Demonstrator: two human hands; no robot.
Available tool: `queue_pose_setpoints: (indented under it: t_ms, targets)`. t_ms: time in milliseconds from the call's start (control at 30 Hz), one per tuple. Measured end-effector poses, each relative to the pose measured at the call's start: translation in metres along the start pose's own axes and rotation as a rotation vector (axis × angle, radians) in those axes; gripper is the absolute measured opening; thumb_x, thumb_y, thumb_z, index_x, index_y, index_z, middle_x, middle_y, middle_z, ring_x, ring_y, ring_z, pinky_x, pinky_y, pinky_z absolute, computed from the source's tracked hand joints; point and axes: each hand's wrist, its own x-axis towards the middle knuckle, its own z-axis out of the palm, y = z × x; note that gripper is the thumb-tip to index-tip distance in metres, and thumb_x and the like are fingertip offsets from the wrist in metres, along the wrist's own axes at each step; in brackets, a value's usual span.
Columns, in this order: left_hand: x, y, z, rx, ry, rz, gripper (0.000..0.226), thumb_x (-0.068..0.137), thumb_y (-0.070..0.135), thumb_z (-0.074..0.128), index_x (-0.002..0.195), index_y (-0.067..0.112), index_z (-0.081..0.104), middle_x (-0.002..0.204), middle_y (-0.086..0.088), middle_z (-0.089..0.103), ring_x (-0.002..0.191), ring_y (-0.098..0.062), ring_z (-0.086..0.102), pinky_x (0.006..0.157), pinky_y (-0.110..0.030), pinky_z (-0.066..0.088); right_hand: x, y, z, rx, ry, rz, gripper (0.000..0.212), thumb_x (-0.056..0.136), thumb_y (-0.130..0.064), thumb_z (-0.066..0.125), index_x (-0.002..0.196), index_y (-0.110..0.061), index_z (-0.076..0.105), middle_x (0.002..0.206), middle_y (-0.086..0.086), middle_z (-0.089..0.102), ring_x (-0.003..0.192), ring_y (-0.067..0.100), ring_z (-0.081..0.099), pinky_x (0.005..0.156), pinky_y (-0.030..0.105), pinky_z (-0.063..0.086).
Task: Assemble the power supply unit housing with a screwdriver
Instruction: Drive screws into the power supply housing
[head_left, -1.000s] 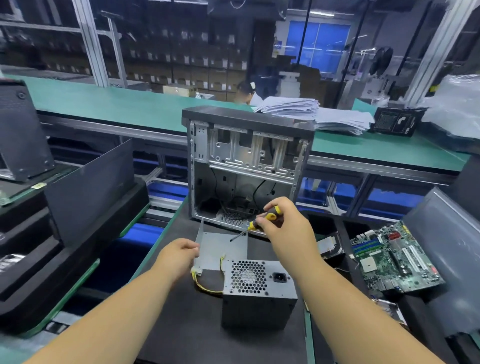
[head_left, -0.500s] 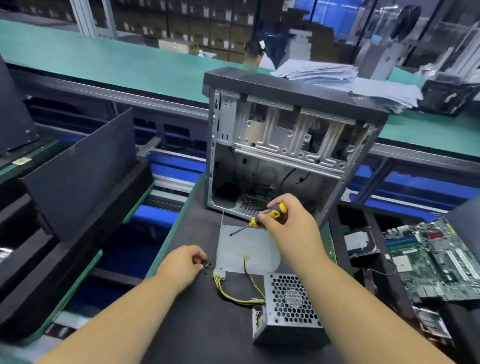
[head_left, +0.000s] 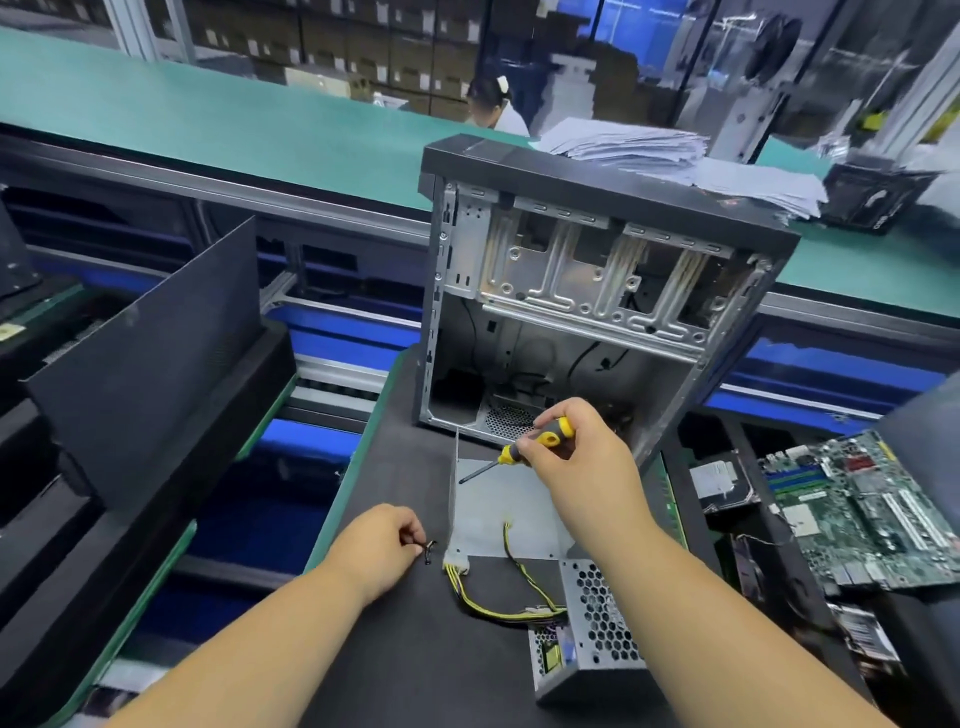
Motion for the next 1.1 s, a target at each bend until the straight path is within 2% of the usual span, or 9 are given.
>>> queue_pose_setpoints:
  t_ms: [133, 300, 567, 800, 967, 1100]
  targets:
    - [0.002, 0.003, 0.0, 0.013, 0.019, 0.008, 0.011, 0.085, 0.029, 0.065, 0.075, 0.032, 0.063, 0.09, 0.012, 0.059, 0.081, -0.007, 0.059, 0.079, -0.027, 0.05, -0.004, -0.005, 0.003, -0.007, 0.011, -0.004, 0.018, 0.089, -0.03, 0.069, 0.09, -0.037, 0.053, 0.083, -0.028, 0.067, 0.079, -0.006, 0.06, 0.059, 0.02, 0.044]
    - [0.007, 0.011, 0.0, 0.037, 0.013, -0.024, 0.011, 0.084, 0.032, 0.066, 0.074, 0.03, 0.062, 0.089, 0.008, 0.062, 0.083, -0.013, 0.061, 0.072, -0.026, 0.049, -0.006, -0.006, 0.002, -0.032, 0.045, 0.017, 0.018, 0.087, -0.034, 0.069, 0.091, -0.039, 0.053, 0.084, -0.022, 0.068, 0.077, -0.004, 0.06, 0.057, 0.023, 0.049]
    - [0.012, 0.016, 0.003, 0.079, 0.007, -0.025, 0.017, 0.078, 0.034, 0.074, 0.072, 0.028, 0.06, 0.085, 0.01, 0.061, 0.081, -0.011, 0.06, 0.069, -0.025, 0.049, -0.008, -0.002, 0.001, -0.046, 0.05, 0.038, 0.019, 0.088, -0.033, 0.069, 0.09, -0.04, 0.052, 0.083, -0.027, 0.067, 0.075, -0.004, 0.06, 0.055, 0.023, 0.049]
    - [0.01, 0.016, 0.007, 0.071, 0.001, -0.005, 0.015, 0.077, 0.033, 0.075, 0.074, 0.027, 0.061, 0.088, 0.009, 0.06, 0.082, -0.012, 0.06, 0.069, -0.024, 0.046, -0.009, 0.0, -0.002, -0.032, 0.05, 0.034, 0.02, 0.088, -0.031, 0.069, 0.088, -0.041, 0.051, 0.082, -0.027, 0.067, 0.076, -0.004, 0.06, 0.049, 0.009, 0.045]
    - [0.008, 0.017, 0.009, 0.084, 0.014, -0.01, 0.021, 0.077, 0.035, 0.075, 0.07, 0.029, 0.056, 0.09, 0.009, 0.058, 0.082, -0.013, 0.059, 0.069, -0.025, 0.045, -0.008, -0.001, -0.001, -0.039, 0.048, 0.038, 0.019, 0.088, -0.033, 0.069, 0.088, -0.041, 0.051, 0.082, -0.024, 0.067, 0.075, -0.002, 0.061, 0.053, 0.02, 0.049]
    - [0.009, 0.016, 0.008, 0.063, -0.005, -0.019, 0.022, 0.073, 0.035, 0.077, 0.07, 0.029, 0.056, 0.09, 0.009, 0.058, 0.082, -0.013, 0.059, 0.066, -0.024, 0.042, -0.008, -0.001, -0.001, -0.038, 0.039, 0.028, 0.02, 0.088, -0.031, 0.069, 0.088, -0.04, 0.051, 0.082, -0.024, 0.068, 0.075, -0.001, 0.061, 0.057, 0.023, 0.051]
